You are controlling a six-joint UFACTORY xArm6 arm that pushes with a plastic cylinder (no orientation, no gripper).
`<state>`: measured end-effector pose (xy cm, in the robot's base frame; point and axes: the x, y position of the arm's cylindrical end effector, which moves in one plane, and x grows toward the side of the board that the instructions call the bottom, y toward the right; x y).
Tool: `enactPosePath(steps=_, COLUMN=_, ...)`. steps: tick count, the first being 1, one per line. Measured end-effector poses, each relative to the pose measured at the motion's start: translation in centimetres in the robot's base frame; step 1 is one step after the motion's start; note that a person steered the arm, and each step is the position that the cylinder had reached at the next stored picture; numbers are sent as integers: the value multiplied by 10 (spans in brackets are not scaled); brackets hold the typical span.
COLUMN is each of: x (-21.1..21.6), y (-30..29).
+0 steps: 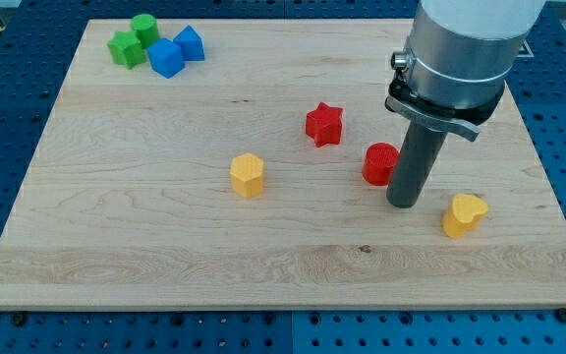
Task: Move your arm to the yellow hexagon
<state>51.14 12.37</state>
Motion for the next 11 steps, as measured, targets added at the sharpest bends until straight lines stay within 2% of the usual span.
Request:
enactPosePath(steps=3, x=-12, y=-9)
enactPosePath(steps=5, x=15, y=-17)
enactPosePath(steps=8, x=20, y=-186)
enactPosePath(steps=11, x=0, y=-199)
